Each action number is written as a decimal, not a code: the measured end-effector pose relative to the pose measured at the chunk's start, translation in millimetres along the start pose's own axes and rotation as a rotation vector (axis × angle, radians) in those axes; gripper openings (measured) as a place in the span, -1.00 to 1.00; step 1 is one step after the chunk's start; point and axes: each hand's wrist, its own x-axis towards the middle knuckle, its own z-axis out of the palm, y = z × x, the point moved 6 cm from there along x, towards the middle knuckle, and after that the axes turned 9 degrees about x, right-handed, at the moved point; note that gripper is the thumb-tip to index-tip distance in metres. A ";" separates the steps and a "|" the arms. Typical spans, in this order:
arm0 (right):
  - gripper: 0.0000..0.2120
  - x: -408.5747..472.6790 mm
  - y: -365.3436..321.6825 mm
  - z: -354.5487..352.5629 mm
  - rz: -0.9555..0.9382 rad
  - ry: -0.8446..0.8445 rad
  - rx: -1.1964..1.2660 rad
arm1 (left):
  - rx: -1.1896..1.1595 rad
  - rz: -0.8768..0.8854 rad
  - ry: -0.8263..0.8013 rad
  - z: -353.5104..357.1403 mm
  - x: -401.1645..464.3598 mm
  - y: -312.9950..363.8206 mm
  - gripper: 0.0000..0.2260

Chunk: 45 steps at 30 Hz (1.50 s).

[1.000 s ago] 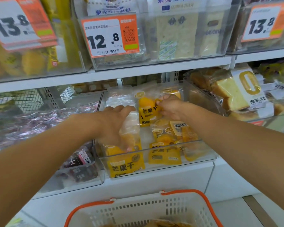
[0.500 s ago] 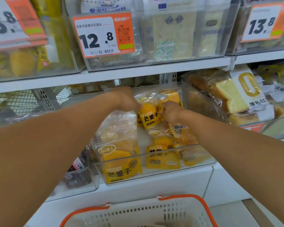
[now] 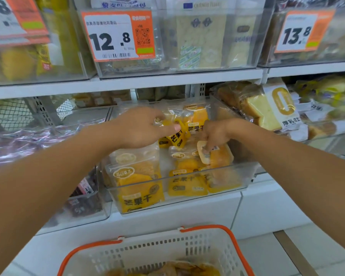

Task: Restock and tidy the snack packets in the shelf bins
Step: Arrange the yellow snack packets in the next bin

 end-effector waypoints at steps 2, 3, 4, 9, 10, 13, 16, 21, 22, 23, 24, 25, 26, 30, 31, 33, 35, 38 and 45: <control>-0.77 -11.1 3.8 -5.3 -0.091 0.108 0.086 | 0.017 0.073 -0.035 -3.7 -26.1 0.3 -0.22; -0.78 -16.4 4.7 -10.5 -0.146 0.168 0.143 | 0.066 0.112 -0.038 -1.7 -38.5 -2.6 -0.21; -0.78 -23.1 4.1 -16.6 -0.195 0.205 0.185 | 0.117 0.147 -0.017 1.5 -48.7 -7.6 -0.22; -0.73 -52.3 -25.6 -44.3 -0.346 0.319 0.103 | 0.095 0.110 0.110 21.2 -74.7 -48.2 -0.31; -0.74 -54.4 -29.3 -46.3 -0.346 0.343 0.058 | 0.088 0.104 0.112 23.9 -75.9 -52.1 -0.30; -0.78 -52.5 -34.3 -40.6 -0.284 0.388 -0.096 | 0.054 0.099 0.139 28.1 -77.4 -60.6 -0.27; -0.78 -65.0 -48.8 -44.0 -0.325 0.445 -0.123 | -0.028 0.116 0.237 24.9 -80.5 -60.2 -0.32; -0.75 -117.1 -104.5 -81.6 -0.538 0.540 0.033 | -0.334 0.044 0.295 18.9 -84.5 -60.9 -0.35; -0.75 -122.9 -111.2 -86.9 -0.533 0.547 0.010 | -0.308 0.061 0.262 21.0 -84.3 -59.6 -0.33; -0.75 -128.2 -115.6 -92.3 -0.514 0.556 -0.018 | -0.270 0.085 0.231 24.3 -83.9 -59.1 -0.32; -0.76 -133.3 -118.1 -97.7 -0.494 0.574 -0.043 | -0.232 0.104 0.209 27.0 -83.6 -58.6 -0.33; -0.78 -138.7 -119.7 -102.9 -0.484 0.594 -0.069 | -0.201 0.115 0.201 28.6 -83.0 -58.7 -0.34; -0.79 -145.8 -122.7 -107.4 -0.492 0.613 -0.088 | -0.182 0.121 0.202 29.6 -82.4 -59.0 -0.35; -0.81 -161.0 -130.0 -117.7 -0.527 0.651 -0.039 | -0.207 0.122 0.207 27.4 -83.0 -58.9 -0.29; -0.82 -161.6 -130.4 -119.1 -0.514 0.661 -0.037 | -0.222 0.127 0.208 26.9 -84.1 -59.0 -0.29; -0.82 -164.9 -131.3 -120.8 -0.495 0.657 0.006 | -0.248 0.140 0.224 24.2 -87.5 -58.4 -0.28; -0.78 -168.3 -128.3 -122.0 -0.445 0.630 0.129 | -0.294 0.137 0.280 16.9 -91.6 -56.3 -0.22; -0.74 -172.1 -114.8 -130.6 -0.369 0.642 0.582 | -0.309 0.196 0.435 -0.4 -99.5 -42.9 -0.06; -0.78 -141.6 -118.1 -108.2 -0.263 0.307 1.203 | -0.790 0.116 0.609 -13.3 -99.5 -25.1 -0.83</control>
